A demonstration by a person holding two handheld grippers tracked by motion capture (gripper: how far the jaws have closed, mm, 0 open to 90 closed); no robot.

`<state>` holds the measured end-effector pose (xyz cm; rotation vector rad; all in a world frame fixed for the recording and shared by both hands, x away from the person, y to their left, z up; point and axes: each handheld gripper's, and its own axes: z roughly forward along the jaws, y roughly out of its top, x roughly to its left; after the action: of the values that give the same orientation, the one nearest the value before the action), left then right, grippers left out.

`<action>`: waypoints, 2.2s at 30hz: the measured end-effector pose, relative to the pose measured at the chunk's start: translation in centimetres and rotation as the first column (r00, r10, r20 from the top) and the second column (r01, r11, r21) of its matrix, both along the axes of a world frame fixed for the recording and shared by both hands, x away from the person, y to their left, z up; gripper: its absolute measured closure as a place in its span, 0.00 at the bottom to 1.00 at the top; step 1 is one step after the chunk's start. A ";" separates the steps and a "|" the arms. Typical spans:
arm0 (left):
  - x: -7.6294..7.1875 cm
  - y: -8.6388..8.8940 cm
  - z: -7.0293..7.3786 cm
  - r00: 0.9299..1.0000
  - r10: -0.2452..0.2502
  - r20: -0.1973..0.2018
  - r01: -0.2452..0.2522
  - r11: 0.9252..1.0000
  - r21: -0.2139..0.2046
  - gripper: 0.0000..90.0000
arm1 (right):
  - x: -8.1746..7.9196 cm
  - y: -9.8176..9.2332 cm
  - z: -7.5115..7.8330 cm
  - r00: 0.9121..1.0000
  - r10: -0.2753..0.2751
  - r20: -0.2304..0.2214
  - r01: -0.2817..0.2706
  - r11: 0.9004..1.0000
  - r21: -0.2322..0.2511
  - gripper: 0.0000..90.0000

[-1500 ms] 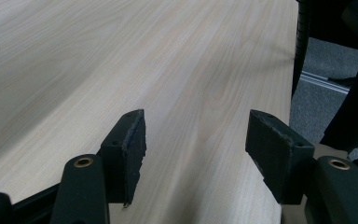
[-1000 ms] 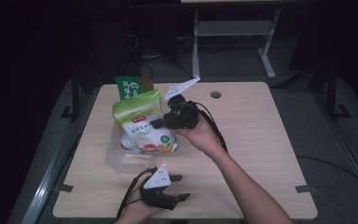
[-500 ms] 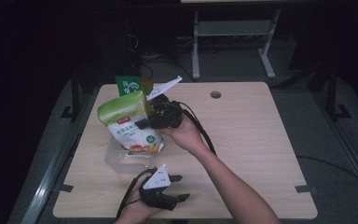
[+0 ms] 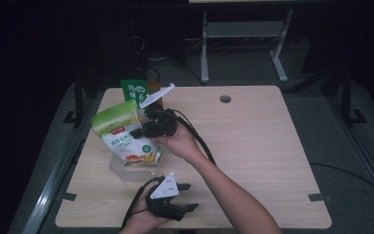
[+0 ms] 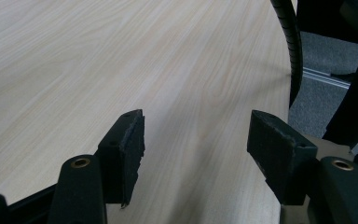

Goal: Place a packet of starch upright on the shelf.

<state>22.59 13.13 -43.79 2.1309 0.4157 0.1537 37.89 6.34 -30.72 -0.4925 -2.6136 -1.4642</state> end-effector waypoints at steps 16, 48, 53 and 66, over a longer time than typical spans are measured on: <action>0.1 0.2 0.0 1.000 0.004 -0.007 -0.004 1.000 -0.009 0.40 | 0.2 2.0 -1.8 0.999 0.026 -0.025 -0.027 1.000 -0.012 0.97; 0.3 0.2 -0.1 1.000 -0.001 -0.012 0.001 1.000 0.004 0.40 | 0.3 1.8 -4.7 0.997 0.056 -0.044 -0.059 0.996 -0.071 0.92; 0.4 0.3 -0.1 1.000 0.004 -0.012 -0.004 1.000 0.003 0.40 | 0.4 1.7 -4.9 0.997 0.061 -0.054 -0.065 0.996 -0.069 0.95; 0.3 0.1 -0.3 0.999 0.012 -0.029 -0.012 1.000 -0.007 0.40 | 0.4 0.4 -6.6 0.995 0.049 -0.083 -0.056 0.995 -0.085 0.97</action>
<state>22.93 13.28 -44.05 2.1259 0.4458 0.1280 38.29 6.75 -37.31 -0.4778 -2.6148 -1.2915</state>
